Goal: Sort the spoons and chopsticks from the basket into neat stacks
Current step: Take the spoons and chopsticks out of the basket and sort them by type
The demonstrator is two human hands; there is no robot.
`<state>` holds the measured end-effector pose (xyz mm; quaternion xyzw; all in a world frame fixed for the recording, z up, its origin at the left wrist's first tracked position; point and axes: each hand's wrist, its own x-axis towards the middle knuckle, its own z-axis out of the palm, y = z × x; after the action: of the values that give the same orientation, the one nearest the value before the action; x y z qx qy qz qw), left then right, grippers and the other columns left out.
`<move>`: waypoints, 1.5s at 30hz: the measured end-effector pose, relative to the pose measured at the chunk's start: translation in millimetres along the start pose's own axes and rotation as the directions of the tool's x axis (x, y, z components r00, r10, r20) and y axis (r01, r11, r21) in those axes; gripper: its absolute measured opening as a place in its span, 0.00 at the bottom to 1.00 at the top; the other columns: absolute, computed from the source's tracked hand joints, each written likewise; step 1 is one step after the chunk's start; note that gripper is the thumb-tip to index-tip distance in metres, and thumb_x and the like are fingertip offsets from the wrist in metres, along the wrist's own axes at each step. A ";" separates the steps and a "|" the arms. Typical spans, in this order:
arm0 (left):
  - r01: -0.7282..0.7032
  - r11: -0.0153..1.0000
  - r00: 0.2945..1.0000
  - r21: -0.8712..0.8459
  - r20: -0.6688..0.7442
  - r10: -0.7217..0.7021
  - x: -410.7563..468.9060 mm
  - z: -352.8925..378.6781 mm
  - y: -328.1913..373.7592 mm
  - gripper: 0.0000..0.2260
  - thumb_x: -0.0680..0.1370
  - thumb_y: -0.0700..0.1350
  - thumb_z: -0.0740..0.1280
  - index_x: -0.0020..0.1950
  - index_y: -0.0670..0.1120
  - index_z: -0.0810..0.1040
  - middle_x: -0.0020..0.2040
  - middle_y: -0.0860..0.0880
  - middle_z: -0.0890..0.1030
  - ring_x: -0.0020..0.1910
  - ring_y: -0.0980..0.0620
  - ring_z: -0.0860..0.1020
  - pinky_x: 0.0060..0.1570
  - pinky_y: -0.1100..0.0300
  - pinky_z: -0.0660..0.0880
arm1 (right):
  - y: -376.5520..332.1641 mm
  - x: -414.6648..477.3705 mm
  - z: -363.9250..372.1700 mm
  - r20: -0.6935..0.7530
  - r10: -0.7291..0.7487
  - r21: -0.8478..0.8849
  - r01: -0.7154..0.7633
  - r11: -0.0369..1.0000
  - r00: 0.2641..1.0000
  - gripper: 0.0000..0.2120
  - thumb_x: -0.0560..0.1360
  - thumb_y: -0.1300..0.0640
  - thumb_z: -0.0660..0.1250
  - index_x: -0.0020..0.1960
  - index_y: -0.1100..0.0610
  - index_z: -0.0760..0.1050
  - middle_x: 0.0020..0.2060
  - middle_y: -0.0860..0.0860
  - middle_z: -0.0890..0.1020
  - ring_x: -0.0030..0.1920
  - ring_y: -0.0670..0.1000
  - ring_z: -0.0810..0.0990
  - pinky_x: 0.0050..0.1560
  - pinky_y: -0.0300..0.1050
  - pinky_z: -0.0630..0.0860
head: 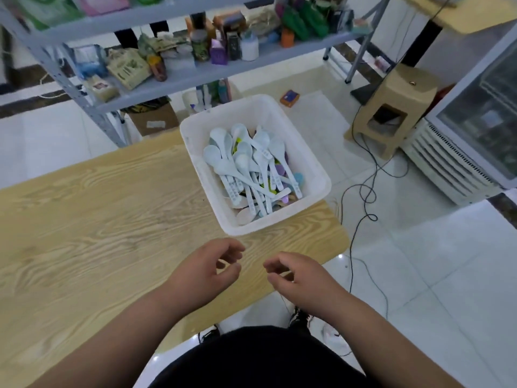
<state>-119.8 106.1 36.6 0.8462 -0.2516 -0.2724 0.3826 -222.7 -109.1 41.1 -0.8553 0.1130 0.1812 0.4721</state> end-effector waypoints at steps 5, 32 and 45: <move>0.161 0.984 0.955 -0.077 -0.239 -0.175 21.1 19.8 32.4 0.15 0.77 0.40 0.70 0.56 0.58 0.77 0.50 0.58 0.81 0.52 0.61 0.80 0.50 0.67 0.76 | 12.2 48.1 -60.1 0.183 -0.119 -0.060 0.132 0.989 0.976 0.10 0.79 0.52 0.67 0.60 0.48 0.79 0.51 0.37 0.81 0.53 0.32 0.77 0.53 0.32 0.76; 0.555 0.825 0.798 0.110 -0.350 -0.490 185.9 -8.1 12.2 0.16 0.79 0.41 0.65 0.65 0.38 0.69 0.58 0.41 0.74 0.50 0.45 0.75 0.45 0.56 0.71 | -6.8 259.7 -64.2 0.282 -0.045 -0.809 0.263 0.526 0.958 0.10 0.81 0.60 0.61 0.62 0.57 0.68 0.58 0.54 0.77 0.56 0.57 0.79 0.58 0.58 0.74; 0.813 0.583 0.538 -0.010 -0.371 -0.757 254.6 -16.1 0.3 0.09 0.81 0.49 0.66 0.48 0.44 0.71 0.45 0.45 0.77 0.43 0.46 0.76 0.43 0.54 0.71 | 18.7 220.1 -135.1 0.314 0.048 -0.373 0.077 0.925 0.948 0.10 0.76 0.50 0.62 0.40 0.55 0.70 0.34 0.50 0.76 0.33 0.51 0.73 0.34 0.49 0.70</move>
<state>75.2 -47.3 -22.5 0.9296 0.2034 -0.2451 0.1852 -2.0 -238.6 1.1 -0.8910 -0.0083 0.3312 0.3104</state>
